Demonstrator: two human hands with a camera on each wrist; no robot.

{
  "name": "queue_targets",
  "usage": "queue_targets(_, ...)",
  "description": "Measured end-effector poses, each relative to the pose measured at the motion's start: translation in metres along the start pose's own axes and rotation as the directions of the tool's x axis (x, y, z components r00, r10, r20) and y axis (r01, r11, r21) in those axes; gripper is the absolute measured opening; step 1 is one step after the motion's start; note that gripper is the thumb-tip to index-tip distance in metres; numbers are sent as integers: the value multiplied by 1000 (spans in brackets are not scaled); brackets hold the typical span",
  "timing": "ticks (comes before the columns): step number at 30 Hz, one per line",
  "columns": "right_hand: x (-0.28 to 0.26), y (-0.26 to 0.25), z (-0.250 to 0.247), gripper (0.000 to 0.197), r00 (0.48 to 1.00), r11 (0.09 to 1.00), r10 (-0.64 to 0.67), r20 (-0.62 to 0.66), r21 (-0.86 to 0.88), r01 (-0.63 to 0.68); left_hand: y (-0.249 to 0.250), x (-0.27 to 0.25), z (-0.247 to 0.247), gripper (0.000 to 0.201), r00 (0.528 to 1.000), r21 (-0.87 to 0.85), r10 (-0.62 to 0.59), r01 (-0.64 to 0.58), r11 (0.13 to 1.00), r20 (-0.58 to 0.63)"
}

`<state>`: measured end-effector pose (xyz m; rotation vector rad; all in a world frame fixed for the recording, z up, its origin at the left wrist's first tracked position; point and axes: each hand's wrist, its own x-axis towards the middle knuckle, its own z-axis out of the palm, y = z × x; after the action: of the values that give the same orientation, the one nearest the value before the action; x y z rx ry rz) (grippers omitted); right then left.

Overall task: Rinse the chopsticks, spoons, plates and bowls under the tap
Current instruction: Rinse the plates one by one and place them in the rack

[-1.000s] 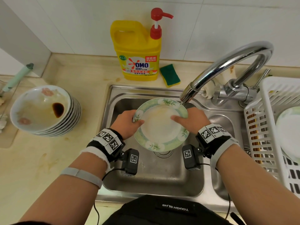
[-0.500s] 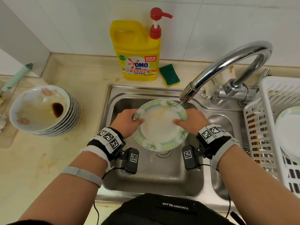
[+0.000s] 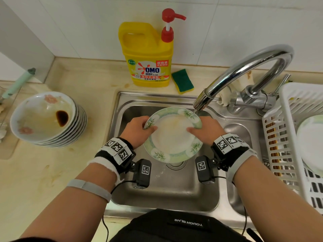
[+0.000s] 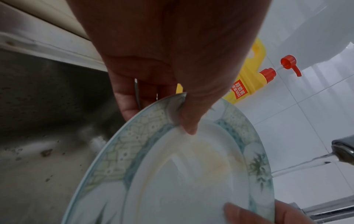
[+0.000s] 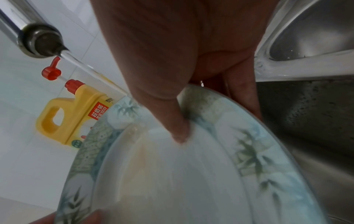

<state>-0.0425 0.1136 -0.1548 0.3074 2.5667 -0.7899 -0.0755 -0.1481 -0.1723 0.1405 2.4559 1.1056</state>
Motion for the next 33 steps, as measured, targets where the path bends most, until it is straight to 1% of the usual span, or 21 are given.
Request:
queue_targets(2, 0, -2, 0, 27, 1000, 1000, 0, -7, 6, 0, 2, -1, 1, 10, 1000, -19, -5, 5, 1000, -1)
queue_targets(4, 0, -3, 0, 30, 1000, 997, 25, -11, 69, -24, 2, -2, 1, 8, 1000, -55, -1, 1, 998, 3)
queue_targets(6, 0, -4, 0, 35, 999, 993, 36, -26, 113, -33, 1, -5, 0, 8, 1000, -147, -13, 16, 989, 21)
queue_targets(9, -2, -2, -1, 36, 999, 994, -3, -43, 113, 8, -5, -8, 1, 20, 997, -267, -63, 71, 961, 41)
queue_targets(13, -5, -1, -1, 35, 998, 984, -58, -39, 165, 64, -14, -9, 2, 19, 991, -323, -131, 135, 937, 35)
queue_targets(15, -7, 0, 0, 34, 996, 983, -76, -48, 164, 83, -17, -11, 4, 20, 981, -369, -183, 196, 909, 69)
queue_targets(17, -9, 0, 1, 28, 995, 975, -77, -61, 202, 88, -18, -14, 7, 25, 963, -414, -229, 267, 870, 140)
queue_targets(19, -9, 0, 2, 23, 996, 966, -62, -68, 247, 77, -17, -18, 10, 28, 951, -452, -234, 303, 839, 202)
queue_targets(20, -9, 1, 2, 22, 997, 965, -50, -62, 253, 64, -17, -19, 11, 27, 953, -455, -223, 295, 840, 207)
queue_targets(23, -6, 2, 1, 23, 1000, 978, 4, -21, 209, 1, -15, -21, 10, 22, 973, -399, -166, 219, 890, 162)
queue_targets(26, -3, 3, 1, 17, 1000, 985, 15, -16, 171, -12, -12, -19, 6, 18, 988, -291, -103, 133, 947, 117)
queue_targets(27, -2, 3, 1, 19, 1000, 987, 22, -19, 158, -19, -10, -18, 5, 15, 991, -248, -76, 100, 963, 106)
queue_targets(28, 0, 3, 1, 25, 999, 989, 35, -26, 144, -31, -9, -17, 3, 13, 994, -213, -52, 72, 975, 97)
queue_targets(31, 7, 1, 1, 56, 996, 993, 82, -39, 90, -78, -7, -14, 0, 8, 996, -157, -11, 24, 987, 85)
queue_targets(33, 8, 1, 1, 65, 993, 992, 108, -37, 72, -105, -6, -12, -1, 8, 997, -113, 4, 5, 994, 81)
